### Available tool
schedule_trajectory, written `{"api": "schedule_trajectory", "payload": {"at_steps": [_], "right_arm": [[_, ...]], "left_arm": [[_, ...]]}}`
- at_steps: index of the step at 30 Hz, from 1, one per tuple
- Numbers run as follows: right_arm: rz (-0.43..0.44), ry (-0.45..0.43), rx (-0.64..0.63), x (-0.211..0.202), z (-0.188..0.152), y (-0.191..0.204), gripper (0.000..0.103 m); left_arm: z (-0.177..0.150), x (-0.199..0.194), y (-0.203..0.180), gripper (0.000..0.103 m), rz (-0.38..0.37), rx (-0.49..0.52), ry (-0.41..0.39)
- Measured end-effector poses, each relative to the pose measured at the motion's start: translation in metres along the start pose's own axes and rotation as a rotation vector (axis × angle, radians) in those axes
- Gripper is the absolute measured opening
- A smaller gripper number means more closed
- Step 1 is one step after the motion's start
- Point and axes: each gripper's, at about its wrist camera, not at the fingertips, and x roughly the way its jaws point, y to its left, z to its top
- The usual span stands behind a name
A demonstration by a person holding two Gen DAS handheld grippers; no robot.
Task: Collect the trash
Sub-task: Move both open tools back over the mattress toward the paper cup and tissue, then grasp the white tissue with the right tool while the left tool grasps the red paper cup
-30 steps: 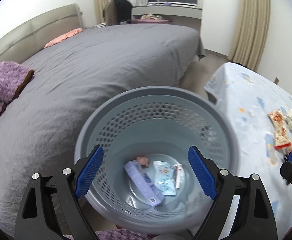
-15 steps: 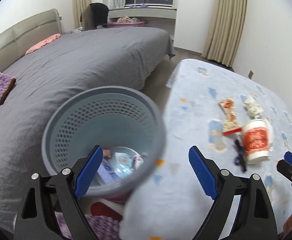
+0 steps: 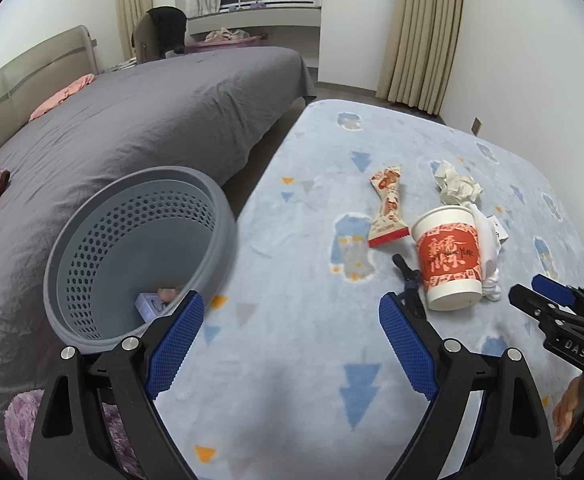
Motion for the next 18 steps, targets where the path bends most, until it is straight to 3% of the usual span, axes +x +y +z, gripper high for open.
{"api": "schedule_trajectory", "payload": {"at_steps": [18], "right_arm": [[-0.005, 0.083, -0.064, 0.051, 0.012, 0.003, 0.06]], "left_arm": [[0.003, 0.02, -0.032, 0.087, -0.006, 0.046, 0.045]]}}
